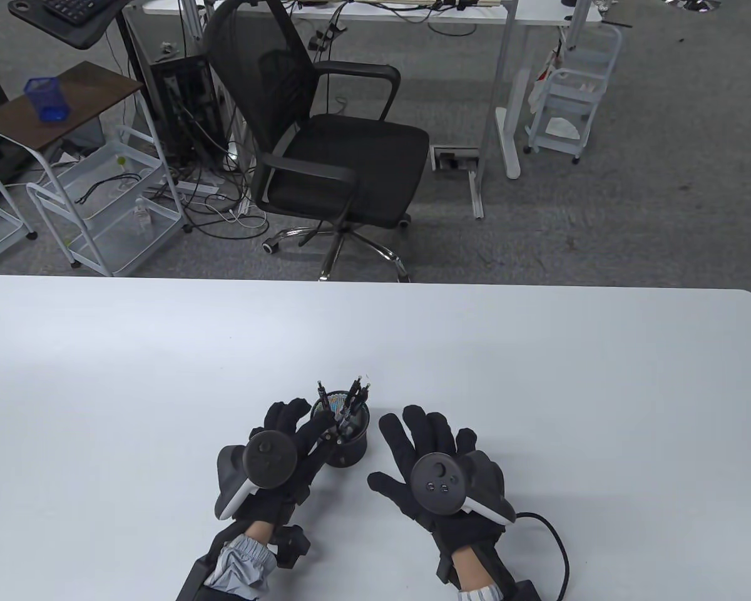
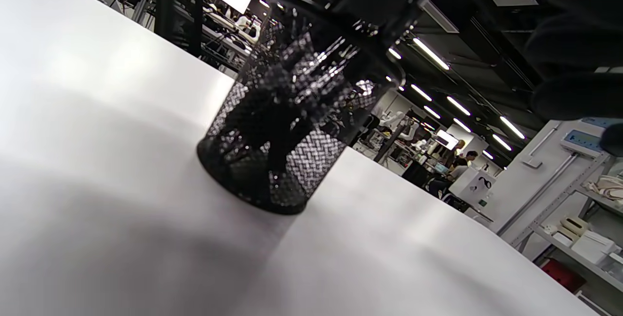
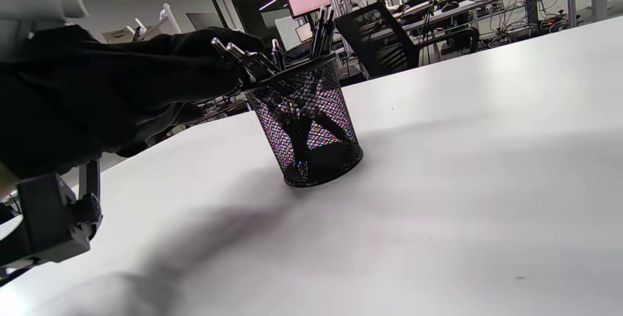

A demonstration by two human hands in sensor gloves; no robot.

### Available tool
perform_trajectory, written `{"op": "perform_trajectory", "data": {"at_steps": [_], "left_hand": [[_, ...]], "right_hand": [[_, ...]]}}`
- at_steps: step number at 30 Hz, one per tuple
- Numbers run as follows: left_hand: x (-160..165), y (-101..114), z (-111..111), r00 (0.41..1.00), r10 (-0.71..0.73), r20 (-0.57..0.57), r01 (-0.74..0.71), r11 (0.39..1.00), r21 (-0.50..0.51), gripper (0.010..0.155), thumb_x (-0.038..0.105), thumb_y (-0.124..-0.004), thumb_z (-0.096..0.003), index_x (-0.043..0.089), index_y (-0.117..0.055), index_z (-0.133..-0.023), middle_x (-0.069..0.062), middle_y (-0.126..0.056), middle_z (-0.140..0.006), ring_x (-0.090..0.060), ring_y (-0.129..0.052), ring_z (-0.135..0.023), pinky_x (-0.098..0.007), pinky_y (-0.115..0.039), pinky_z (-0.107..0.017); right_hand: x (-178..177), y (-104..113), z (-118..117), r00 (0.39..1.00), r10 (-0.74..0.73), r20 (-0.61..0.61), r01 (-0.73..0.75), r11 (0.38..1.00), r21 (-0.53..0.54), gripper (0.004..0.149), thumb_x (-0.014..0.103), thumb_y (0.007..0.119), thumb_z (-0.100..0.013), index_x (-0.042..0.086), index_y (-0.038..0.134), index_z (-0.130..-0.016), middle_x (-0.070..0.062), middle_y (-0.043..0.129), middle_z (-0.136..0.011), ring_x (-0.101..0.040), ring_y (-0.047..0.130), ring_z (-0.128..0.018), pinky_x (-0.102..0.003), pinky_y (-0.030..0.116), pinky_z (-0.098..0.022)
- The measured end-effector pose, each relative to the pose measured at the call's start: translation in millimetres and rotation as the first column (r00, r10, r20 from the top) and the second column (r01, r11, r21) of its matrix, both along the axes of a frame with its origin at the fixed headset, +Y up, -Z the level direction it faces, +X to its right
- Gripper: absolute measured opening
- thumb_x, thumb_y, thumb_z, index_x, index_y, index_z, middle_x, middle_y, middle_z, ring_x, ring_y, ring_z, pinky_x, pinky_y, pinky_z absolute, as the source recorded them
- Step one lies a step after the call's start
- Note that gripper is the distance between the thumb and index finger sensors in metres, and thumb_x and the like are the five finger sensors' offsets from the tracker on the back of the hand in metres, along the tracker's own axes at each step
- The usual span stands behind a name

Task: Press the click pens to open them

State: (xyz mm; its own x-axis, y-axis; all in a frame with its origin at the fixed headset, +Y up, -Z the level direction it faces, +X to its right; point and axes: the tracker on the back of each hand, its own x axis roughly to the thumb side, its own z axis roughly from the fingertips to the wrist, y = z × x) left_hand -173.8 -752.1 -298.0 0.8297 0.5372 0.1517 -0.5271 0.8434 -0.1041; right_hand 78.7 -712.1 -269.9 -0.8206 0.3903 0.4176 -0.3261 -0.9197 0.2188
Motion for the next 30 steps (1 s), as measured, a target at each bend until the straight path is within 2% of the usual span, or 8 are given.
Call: {"op": "perform_trajectory", "data": {"at_steps": [9,17,26,30], "left_hand": [[2.6,-1.9,-1.3,1.0,0.019,0.015,-0.019,1.0,-0.014,0.045,0.041,-0.065,-0.0715,0.037,-0.058,-0.116,-0.013,-0.025,-0.128,-0.053,-0.02,-0.116,-0.078,-0.027,-0.076],[-0.8,1.5,-0.5,0.998,0.07,-0.001,-0.07,0.997,0.019,0.042,0.04,-0.061,-0.0727,0.039,-0.056,-0.115,-0.012,-0.027,-0.128,-0.052,-0.022,-0.117,-0.079,-0.027,-0.075],[-9.5,34.6,14.3,0.981,0.189,0.043,-0.192,0.977,0.088,0.043,0.039,-0.057,-0.0739,0.04,-0.049,-0.116,-0.014,-0.028,-0.129,-0.055,-0.025,-0.116,-0.079,-0.028,-0.075],[-16.2,52.4,26.4,0.943,0.314,0.109,-0.325,0.941,0.093,0.044,0.04,-0.051,-0.0752,0.041,-0.04,-0.118,-0.017,-0.025,-0.13,-0.059,-0.026,-0.115,-0.078,-0.029,-0.076]], "right_hand": [[-0.8,0.2,0.3,1.0,0.002,-0.003,-0.002,1.0,0.001,0.078,0.056,0.053,-0.065,0.018,0.016,-0.122,-0.028,0.006,-0.125,-0.063,0.013,-0.108,-0.085,0.006,-0.063],[-0.2,1.8,0.6,1.0,-0.012,-0.002,0.012,1.0,0.008,0.078,0.056,0.053,-0.065,0.018,0.016,-0.123,-0.028,0.006,-0.125,-0.063,0.013,-0.108,-0.085,0.006,-0.063],[0.4,2.9,1.3,1.0,-0.023,-0.006,0.023,1.0,0.016,0.078,0.056,0.053,-0.065,0.018,0.016,-0.123,-0.028,0.006,-0.125,-0.063,0.013,-0.108,-0.085,0.006,-0.063],[0.7,3.6,1.5,1.0,-0.031,-0.007,0.031,0.999,0.02,0.078,0.056,0.053,-0.065,0.018,0.016,-0.123,-0.028,0.006,-0.125,-0.063,0.013,-0.108,-0.085,0.006,-0.063]]}}
